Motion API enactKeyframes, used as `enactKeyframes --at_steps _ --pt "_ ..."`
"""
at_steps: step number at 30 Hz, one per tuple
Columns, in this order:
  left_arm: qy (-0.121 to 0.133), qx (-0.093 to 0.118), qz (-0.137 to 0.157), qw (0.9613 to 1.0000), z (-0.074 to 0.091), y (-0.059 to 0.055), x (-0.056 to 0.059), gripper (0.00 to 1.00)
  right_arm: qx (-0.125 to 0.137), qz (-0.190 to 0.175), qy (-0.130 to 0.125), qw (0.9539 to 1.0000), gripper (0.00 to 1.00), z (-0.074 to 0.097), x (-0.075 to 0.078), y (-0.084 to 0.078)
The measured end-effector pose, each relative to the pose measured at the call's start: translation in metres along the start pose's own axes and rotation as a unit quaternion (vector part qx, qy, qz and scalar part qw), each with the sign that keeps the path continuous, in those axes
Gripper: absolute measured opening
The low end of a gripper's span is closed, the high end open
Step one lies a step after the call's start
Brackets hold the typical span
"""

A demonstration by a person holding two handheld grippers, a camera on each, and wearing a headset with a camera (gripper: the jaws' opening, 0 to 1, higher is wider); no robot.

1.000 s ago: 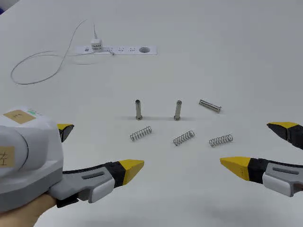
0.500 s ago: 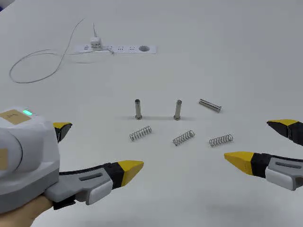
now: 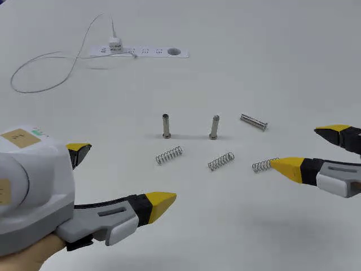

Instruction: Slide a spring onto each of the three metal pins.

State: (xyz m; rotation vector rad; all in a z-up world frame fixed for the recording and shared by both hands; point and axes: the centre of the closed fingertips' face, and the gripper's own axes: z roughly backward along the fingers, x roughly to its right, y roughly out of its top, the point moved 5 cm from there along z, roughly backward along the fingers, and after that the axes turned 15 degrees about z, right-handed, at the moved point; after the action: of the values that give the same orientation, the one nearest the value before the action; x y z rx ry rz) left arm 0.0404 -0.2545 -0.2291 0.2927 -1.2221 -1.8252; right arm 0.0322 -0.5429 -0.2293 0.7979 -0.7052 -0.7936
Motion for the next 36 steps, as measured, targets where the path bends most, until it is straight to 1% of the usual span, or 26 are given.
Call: enactKeyframes --at_steps 3,8,12,14,16,19,21,24,26,31,36 --pt "-0.001 0.001 -0.001 1.0 -0.001 -0.001 0.0 0.96 0.001 -0.002 0.004 1.0 0.61 -0.006 0.006 0.002" --pt "-0.003 0.007 0.001 1.0 -0.002 -0.002 -0.001 0.96 -0.005 0.009 0.012 0.9999 0.58 -0.019 0.015 0.002" --pt "-0.011 0.015 0.009 0.9998 -0.003 -0.002 -0.001 0.96 -0.006 0.015 0.023 0.9996 0.56 -0.031 0.021 0.004" --pt "-0.012 0.013 0.009 0.9998 -0.004 -0.003 -0.001 0.96 -0.007 0.015 0.028 0.9995 0.54 -0.038 0.025 0.005" --pt "-0.013 0.012 0.006 0.9998 -0.005 -0.003 0.0 0.96 -0.007 0.017 0.027 0.9995 0.52 -0.045 0.029 0.006" --pt "-0.015 0.012 0.007 0.9998 -0.006 -0.003 0.0 0.96 -0.007 0.021 0.038 0.999 0.49 -0.056 0.032 0.007" --pt "-0.015 0.008 0.007 0.9998 -0.008 -0.004 0.0 0.96 -0.016 0.029 0.042 0.9986 0.46 -0.065 0.036 0.005" --pt "-0.014 0.005 0.008 0.9999 -0.009 -0.005 -0.001 0.95 -0.021 0.034 0.046 0.9981 0.43 -0.075 0.04 0.005" --pt "-0.015 0.004 0.008 0.9998 -0.009 -0.005 -0.001 0.95 -0.027 0.046 0.048 0.9974 0.41 -0.083 0.043 0.002" --pt "-0.015 0.001 0.01 0.9998 -0.011 -0.007 -0.003 0.95 -0.041 0.051 0.054 0.9964 0.38 -0.1 0.051 -0.003" --pt "-0.017 -0.003 0.012 0.9998 -0.013 -0.009 -0.002 0.94 -0.048 0.054 0.059 0.9956 0.33 -0.114 0.058 -0.008"
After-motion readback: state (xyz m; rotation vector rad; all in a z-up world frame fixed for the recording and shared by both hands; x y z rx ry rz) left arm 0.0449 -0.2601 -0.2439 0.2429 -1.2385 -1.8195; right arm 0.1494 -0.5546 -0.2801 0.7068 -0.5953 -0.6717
